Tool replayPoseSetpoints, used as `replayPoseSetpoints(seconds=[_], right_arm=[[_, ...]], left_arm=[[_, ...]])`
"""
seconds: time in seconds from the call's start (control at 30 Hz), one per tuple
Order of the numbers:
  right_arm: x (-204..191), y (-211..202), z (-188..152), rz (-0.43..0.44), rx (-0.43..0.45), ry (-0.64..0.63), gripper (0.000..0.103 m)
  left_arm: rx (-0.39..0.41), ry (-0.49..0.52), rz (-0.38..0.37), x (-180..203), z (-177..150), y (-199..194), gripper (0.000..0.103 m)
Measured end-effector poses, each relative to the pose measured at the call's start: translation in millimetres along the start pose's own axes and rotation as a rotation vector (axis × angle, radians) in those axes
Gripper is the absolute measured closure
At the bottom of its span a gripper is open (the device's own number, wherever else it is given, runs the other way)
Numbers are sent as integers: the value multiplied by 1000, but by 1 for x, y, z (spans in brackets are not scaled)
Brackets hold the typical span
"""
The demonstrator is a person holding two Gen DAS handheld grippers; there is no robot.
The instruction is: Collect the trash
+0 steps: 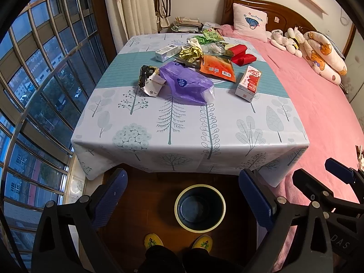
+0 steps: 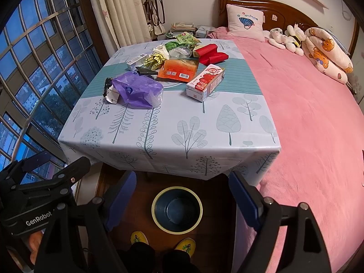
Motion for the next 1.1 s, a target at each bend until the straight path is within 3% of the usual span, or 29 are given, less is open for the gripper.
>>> replayPoseSetpoints(seconds=[1.1], right_arm=[[-7,5,5,23,18,-2,19]], left_arm=[[4,-3,16,-6,3,0,6]])
Point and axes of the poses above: each gripper's, at about its wrist camera, not at the fingertips, and y roughly the way its jaws point, x to its right, z to its top, the point moved 6 cm from there along y, roughly the way its jaws point
